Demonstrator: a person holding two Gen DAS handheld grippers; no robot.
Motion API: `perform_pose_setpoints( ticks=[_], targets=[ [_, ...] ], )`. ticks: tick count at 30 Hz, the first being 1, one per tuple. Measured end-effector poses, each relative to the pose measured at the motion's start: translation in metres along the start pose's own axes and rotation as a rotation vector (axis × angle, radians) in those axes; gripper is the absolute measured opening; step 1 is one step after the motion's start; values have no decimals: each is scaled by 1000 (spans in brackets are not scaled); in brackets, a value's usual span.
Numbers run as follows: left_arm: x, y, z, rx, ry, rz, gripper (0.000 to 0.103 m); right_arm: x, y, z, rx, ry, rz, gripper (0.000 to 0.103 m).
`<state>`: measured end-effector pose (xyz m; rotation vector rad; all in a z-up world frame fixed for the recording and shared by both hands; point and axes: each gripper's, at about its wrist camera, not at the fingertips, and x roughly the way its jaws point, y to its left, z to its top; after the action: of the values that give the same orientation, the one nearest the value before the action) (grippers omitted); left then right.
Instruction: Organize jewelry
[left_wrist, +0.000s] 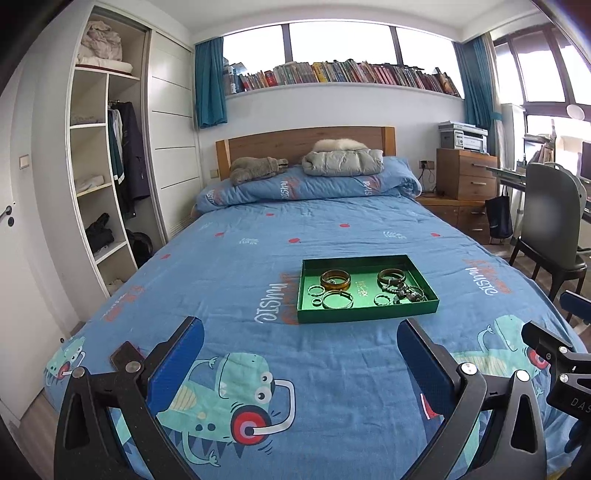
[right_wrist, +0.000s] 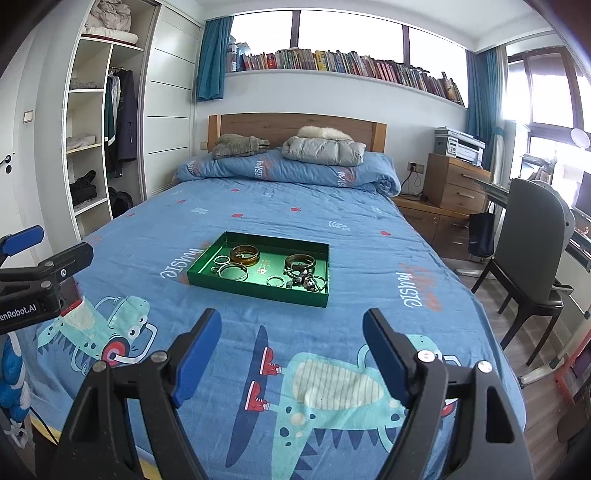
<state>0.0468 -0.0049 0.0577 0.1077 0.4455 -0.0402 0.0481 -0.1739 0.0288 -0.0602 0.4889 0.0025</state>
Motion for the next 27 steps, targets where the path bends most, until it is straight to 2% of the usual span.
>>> perform_pose_setpoints(
  ticks=[9, 21, 27],
  targets=[
    [-5, -4, -10, 7, 19, -17, 103, -3, -1, -12, 0, 23, -14, 78],
    [26, -10, -14, -7, 79, -31, 103, 22, -12, -18, 30, 34, -26, 78],
    [38, -6, -20, -22, 109, -30, 103, 39, -11, -20, 34, 66, -21, 78]
  ],
)
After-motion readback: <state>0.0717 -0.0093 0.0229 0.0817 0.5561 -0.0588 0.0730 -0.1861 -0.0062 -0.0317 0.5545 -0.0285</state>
